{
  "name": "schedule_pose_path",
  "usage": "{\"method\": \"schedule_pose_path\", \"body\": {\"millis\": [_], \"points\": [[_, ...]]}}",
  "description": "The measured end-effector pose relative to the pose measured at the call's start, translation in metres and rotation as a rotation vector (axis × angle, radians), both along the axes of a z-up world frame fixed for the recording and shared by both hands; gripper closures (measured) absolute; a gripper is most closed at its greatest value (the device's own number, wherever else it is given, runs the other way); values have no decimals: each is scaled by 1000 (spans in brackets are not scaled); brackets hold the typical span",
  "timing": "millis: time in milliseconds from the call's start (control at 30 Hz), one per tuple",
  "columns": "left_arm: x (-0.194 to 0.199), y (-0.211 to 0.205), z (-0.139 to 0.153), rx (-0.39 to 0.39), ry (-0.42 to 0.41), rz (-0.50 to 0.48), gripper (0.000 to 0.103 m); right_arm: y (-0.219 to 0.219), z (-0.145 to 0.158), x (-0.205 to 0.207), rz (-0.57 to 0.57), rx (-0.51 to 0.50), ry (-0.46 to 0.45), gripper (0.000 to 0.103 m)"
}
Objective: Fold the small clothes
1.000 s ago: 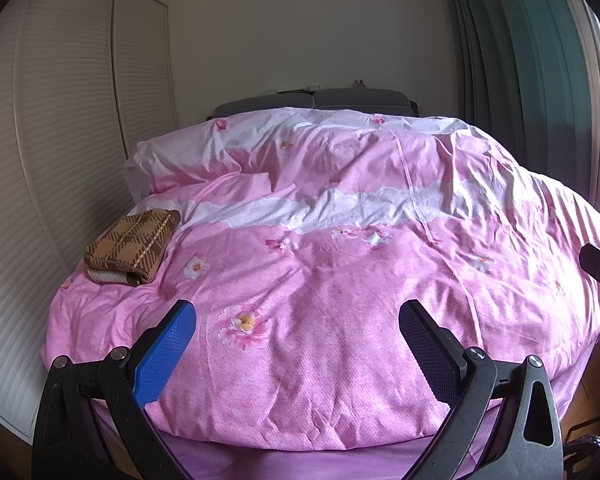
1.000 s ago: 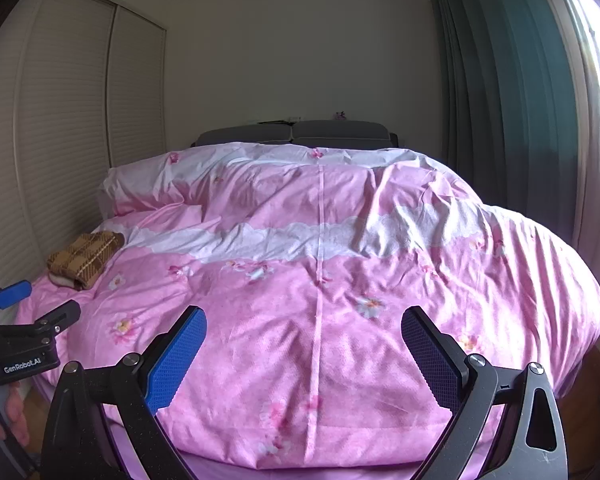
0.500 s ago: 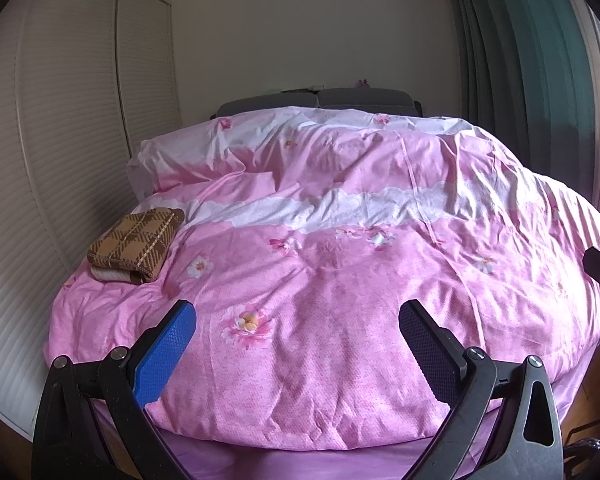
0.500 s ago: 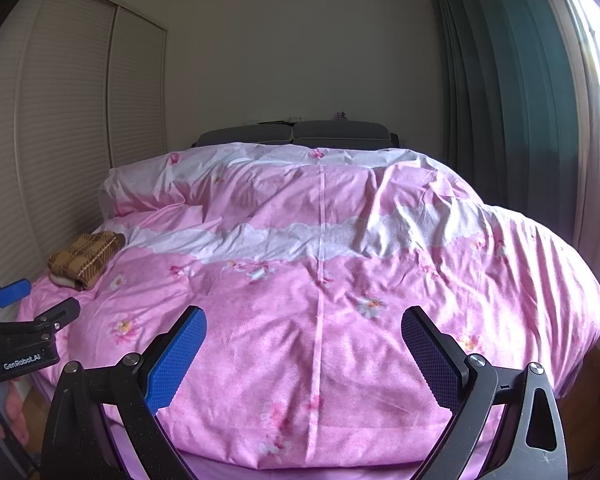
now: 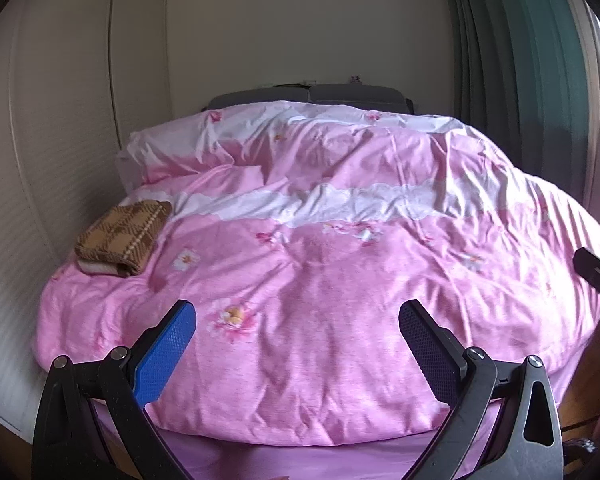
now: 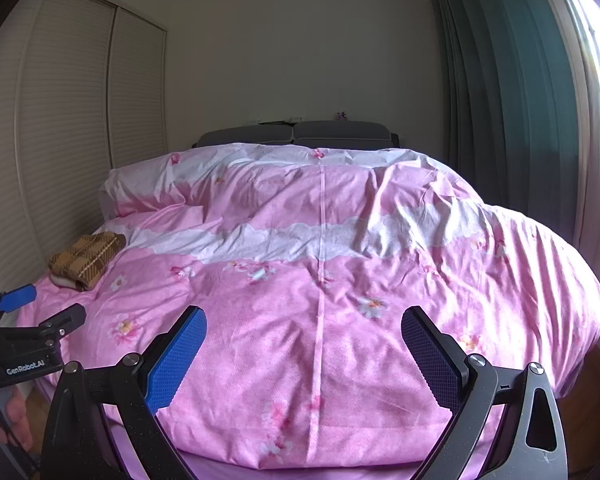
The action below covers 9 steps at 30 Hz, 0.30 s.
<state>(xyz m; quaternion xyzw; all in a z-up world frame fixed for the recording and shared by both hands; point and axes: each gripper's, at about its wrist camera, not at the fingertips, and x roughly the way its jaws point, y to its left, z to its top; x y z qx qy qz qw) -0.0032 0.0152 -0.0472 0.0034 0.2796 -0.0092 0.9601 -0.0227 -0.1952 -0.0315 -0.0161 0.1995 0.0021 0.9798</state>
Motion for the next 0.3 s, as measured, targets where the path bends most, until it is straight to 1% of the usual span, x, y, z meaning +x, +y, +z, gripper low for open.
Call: {"method": "schedule_pose_path", "body": {"millis": [100, 233, 300], "points": [[-1, 1, 0, -17, -3, 0, 0, 0, 0, -1, -1, 0, 0, 4], [-3, -2, 1, 9, -23, 6, 0, 3, 2, -1, -3, -5, -2, 4], [-4, -4, 1, 8, -21, 5, 0, 3, 2, -1, -3, -3, -1, 4]]}}
